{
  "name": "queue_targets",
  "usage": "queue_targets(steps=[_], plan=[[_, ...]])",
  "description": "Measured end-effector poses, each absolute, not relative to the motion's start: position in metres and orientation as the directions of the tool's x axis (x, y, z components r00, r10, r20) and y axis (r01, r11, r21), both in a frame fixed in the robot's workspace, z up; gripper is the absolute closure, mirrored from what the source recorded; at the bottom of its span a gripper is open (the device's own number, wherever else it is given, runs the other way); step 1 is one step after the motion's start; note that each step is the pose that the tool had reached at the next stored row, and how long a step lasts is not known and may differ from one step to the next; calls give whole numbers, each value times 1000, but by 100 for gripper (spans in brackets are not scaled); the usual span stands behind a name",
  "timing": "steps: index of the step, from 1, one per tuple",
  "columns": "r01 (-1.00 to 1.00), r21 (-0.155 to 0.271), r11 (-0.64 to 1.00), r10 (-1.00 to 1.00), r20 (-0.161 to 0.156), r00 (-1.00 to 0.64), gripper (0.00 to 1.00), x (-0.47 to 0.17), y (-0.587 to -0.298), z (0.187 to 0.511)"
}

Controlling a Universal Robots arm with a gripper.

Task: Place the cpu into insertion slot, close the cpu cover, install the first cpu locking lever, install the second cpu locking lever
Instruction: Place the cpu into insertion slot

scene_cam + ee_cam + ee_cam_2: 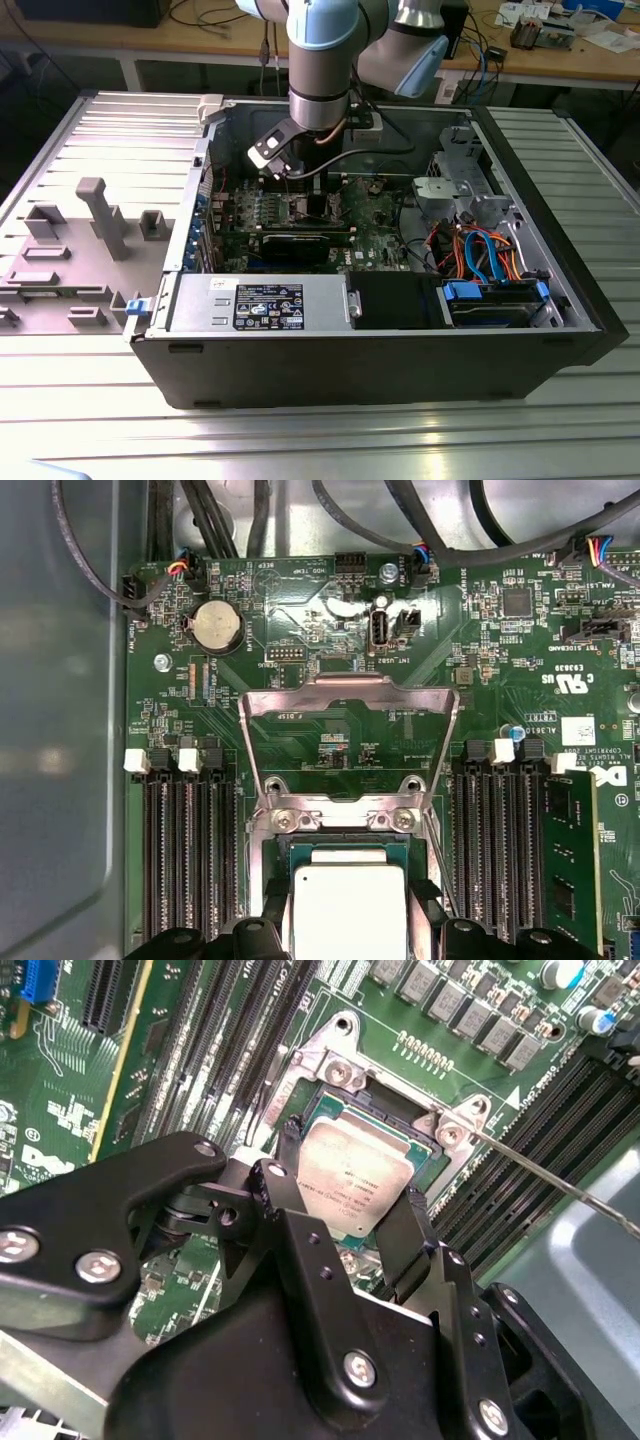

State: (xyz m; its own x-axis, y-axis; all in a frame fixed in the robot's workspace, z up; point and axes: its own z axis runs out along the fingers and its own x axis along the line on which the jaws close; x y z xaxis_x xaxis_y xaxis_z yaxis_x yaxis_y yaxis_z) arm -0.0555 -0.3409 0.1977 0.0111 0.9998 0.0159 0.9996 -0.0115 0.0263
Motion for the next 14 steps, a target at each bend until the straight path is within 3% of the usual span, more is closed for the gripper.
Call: queue_targets(steps=[11,12,14], plan=[[1000,27,-12,1000,18,11,45,-55,-341,197],[1000,27,-11,1000,18,11,38,-55,-341,197],[1000,26,-11,1000,17,11,38,-55,-341,197]])
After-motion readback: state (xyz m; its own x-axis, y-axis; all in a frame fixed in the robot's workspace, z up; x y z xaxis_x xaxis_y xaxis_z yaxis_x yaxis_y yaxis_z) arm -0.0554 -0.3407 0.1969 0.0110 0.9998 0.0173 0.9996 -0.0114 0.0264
